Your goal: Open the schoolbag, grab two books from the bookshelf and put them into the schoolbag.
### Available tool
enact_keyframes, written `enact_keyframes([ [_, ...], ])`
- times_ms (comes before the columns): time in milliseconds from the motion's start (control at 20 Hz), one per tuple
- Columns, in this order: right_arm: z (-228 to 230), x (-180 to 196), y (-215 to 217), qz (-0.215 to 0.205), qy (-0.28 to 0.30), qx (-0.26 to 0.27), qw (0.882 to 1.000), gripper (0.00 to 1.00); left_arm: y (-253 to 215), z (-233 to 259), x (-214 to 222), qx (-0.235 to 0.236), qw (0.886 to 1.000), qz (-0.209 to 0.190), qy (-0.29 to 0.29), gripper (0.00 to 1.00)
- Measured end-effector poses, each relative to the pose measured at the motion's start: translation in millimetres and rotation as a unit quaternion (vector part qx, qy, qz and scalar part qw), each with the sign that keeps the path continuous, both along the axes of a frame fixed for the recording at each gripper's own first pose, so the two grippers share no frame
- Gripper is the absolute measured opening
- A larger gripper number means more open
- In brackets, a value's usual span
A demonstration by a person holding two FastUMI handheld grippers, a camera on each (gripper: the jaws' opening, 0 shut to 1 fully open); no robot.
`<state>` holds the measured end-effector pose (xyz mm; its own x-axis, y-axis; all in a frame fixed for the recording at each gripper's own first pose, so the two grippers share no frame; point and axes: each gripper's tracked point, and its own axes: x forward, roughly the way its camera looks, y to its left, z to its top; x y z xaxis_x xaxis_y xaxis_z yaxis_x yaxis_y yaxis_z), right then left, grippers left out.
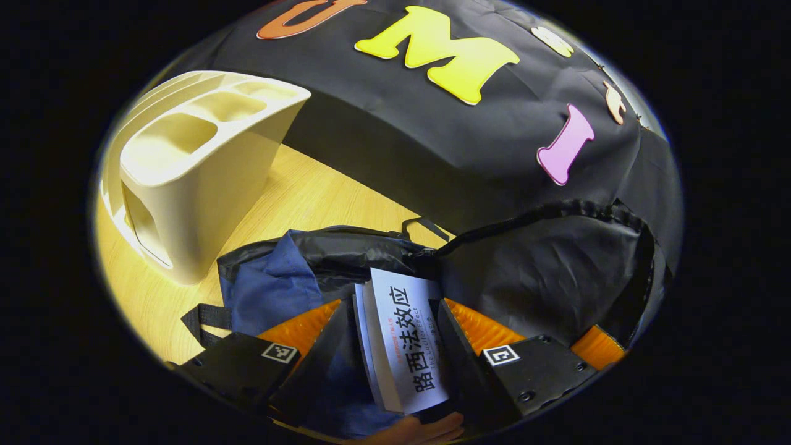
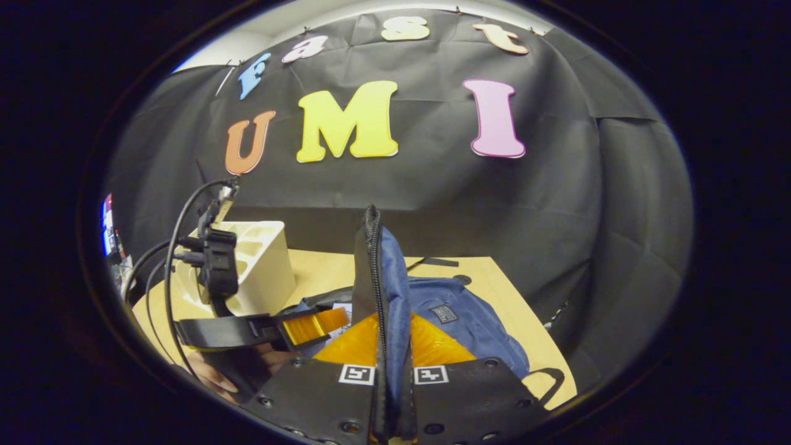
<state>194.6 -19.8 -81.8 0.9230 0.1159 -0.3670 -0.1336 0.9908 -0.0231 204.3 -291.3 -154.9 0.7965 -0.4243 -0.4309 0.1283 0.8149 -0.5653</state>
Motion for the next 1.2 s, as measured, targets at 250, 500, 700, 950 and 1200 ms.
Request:
enact_keyframes([
  [250,-11,0,0,-0.020,0.002,0.004,1.000,0.09,45,10,-14,0.054,0.998,0.006,-0.043,0.93],
  [500,-19,-10,0,-0.040,0.010,-0.008,0.999,0.19,100,33,-29,0.105,0.990,0.046,-0.085,0.93],
  [700,-28,-22,5,-0.046,0.017,-0.022,0.999,0.53,140,50,-50,0.156,0.978,0.072,-0.115,0.93],
  [950,-29,-41,9,-0.050,0.017,-0.026,0.998,0.67,180,72,-76,0.194,0.963,0.108,-0.152,0.93],
  [1200,-17,-66,13,-0.049,-0.002,-0.024,0.999,0.83,214,99,-102,0.221,0.948,0.136,-0.185,0.93],
])
